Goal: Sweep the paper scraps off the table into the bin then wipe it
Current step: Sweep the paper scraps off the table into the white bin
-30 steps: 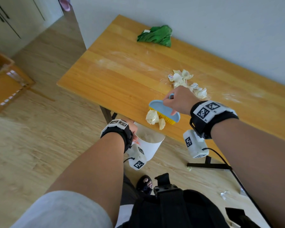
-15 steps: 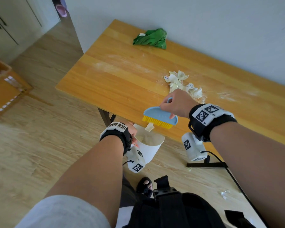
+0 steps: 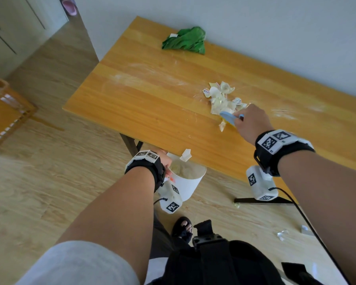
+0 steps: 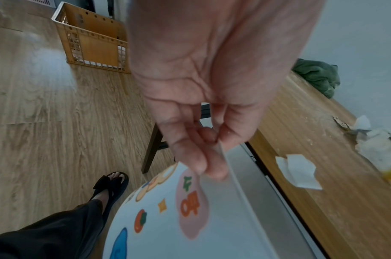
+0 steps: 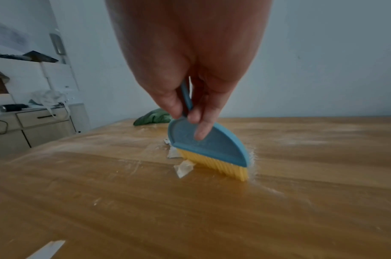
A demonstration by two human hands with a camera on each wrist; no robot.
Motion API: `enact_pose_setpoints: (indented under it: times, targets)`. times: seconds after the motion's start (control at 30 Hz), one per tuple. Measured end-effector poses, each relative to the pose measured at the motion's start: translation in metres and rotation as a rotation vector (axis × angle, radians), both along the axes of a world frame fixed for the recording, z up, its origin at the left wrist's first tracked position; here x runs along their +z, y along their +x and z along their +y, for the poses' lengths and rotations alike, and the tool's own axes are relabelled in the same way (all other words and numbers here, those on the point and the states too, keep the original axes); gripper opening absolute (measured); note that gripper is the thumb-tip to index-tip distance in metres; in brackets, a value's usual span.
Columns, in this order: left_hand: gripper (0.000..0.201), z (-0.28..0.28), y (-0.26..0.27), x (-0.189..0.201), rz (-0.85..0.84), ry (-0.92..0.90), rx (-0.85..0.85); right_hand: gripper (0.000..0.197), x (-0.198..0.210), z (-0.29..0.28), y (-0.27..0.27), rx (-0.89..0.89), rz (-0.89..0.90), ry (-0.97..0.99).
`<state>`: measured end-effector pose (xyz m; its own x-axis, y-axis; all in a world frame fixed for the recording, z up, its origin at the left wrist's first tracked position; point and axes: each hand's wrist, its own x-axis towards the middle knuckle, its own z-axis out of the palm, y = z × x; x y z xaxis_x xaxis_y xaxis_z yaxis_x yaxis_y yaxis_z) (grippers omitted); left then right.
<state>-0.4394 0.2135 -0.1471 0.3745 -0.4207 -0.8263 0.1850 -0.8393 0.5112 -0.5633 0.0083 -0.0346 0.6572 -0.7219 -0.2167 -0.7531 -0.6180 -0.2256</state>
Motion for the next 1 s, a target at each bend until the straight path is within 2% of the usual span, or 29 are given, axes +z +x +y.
enact_pose_setpoints:
  times: [0.33, 0.53, 0.7, 0.8, 1.0]
  targets:
    - [0.037, -0.001, 0.001, -0.001, -0.039, 0.007, 0.012, 0.032, 0.007, 0.015, 0.008, 0.067, -0.039, 0.263]
    - [0.038, 0.001, 0.001, -0.002, -0.027, 0.012, 0.020, 0.027, 0.012, 0.030, 0.017, 0.106, -0.029, 0.412]
    - [0.038, 0.002, 0.004, -0.002, -0.022, 0.009, 0.032, 0.021, 0.024, 0.030, 0.021, 0.038, -0.192, 0.319]
    - [0.040, 0.003, 0.004, -0.003, -0.021, 0.001, 0.035, 0.025, 0.026, 0.029, 0.023, 0.000, -0.272, 0.227]
    - [0.042, 0.006, 0.008, -0.005, -0.023, -0.016, 0.046, 0.026, 0.013, 0.041, 0.028, 0.185, -0.157, 0.168]
